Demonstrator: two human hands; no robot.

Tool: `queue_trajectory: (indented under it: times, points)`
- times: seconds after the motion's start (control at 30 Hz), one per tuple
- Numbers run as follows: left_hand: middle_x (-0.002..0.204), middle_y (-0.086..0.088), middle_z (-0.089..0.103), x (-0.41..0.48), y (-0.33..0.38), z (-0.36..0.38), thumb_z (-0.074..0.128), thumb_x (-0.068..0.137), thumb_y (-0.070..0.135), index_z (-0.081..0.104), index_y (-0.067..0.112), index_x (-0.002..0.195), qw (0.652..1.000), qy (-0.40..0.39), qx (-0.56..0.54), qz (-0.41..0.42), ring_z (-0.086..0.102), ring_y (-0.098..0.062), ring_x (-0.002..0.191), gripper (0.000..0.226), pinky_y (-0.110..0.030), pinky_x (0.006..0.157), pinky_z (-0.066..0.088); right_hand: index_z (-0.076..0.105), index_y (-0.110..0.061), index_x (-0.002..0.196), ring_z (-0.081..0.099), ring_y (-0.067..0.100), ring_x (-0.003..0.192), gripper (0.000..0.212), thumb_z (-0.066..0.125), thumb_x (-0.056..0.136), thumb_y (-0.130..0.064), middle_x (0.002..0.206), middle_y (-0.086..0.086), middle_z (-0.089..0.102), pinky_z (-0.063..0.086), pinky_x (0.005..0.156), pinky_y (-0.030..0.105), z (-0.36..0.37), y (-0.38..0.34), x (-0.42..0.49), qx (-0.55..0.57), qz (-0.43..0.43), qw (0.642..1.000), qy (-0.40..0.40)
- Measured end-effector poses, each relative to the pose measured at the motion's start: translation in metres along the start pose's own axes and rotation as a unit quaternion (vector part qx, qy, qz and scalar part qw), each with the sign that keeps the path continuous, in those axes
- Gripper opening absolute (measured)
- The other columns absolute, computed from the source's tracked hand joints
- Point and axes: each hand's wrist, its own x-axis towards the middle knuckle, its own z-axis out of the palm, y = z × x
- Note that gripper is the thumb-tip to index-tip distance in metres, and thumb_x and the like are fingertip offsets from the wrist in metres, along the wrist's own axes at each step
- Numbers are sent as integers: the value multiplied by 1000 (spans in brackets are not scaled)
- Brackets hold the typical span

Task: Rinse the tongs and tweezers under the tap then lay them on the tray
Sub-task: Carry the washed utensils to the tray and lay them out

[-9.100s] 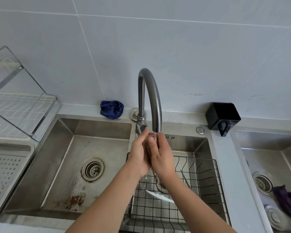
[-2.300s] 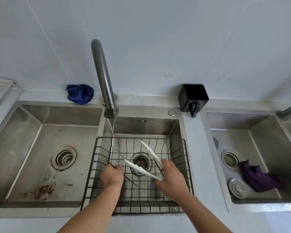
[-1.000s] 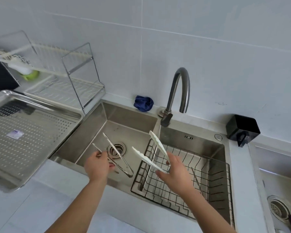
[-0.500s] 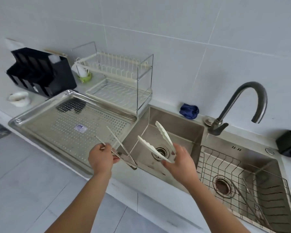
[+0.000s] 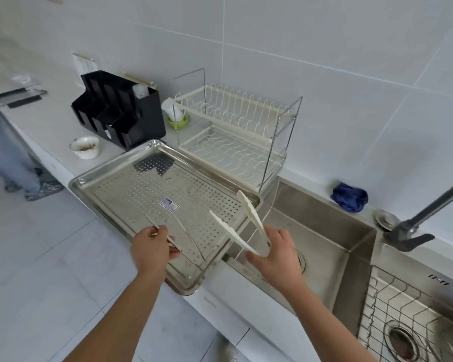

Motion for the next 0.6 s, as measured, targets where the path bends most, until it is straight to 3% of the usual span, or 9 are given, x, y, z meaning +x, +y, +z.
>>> queue_trajectory:
  times: [0.2, 0.3, 0.43, 0.6]
  points:
    - [74, -10, 75, 60, 7, 3, 59, 95, 17, 68, 3, 81, 998, 30, 46, -9, 70, -35, 47, 22, -57, 61, 63, 43, -24, 149, 44, 16, 121, 79, 76, 82, -48, 127, -4, 44, 42, 101, 32, 36, -20, 67, -4, -8, 998, -57]
    - [75, -13, 75, 90, 8, 5, 58, 96, 17, 68, 0, 84, 997, 38, 69, -24, 70, -37, 46, 23, -57, 64, 62, 41, -22, 148, 40, 15, 117, 81, 75, 81, -51, 119, -6, 37, 36, 91, 26, 58, -30, 101, -36, -30, 996, -76]
    - [74, -16, 73, 126, 7, 6, 59, 96, 17, 67, 0, 82, 995, 39, 79, -49, 70, -37, 47, 23, -58, 65, 63, 39, -22, 149, 38, 19, 119, 83, 73, 81, -52, 117, -4, 35, 34, 87, 28, 90, -48, 139, -74, -30, 990, -121]
    - [78, -18, 71, 172, 7, 7, 59, 97, 18, 67, 2, 81, 993, 15, 107, -53, 70, -27, 44, 23, -51, 62, 64, 46, -18, 140, 40, 20, 109, 73, 72, 79, -50, 116, -1, 40, 40, 86, 31, 132, -66, 168, -115, -3, 984, -135]
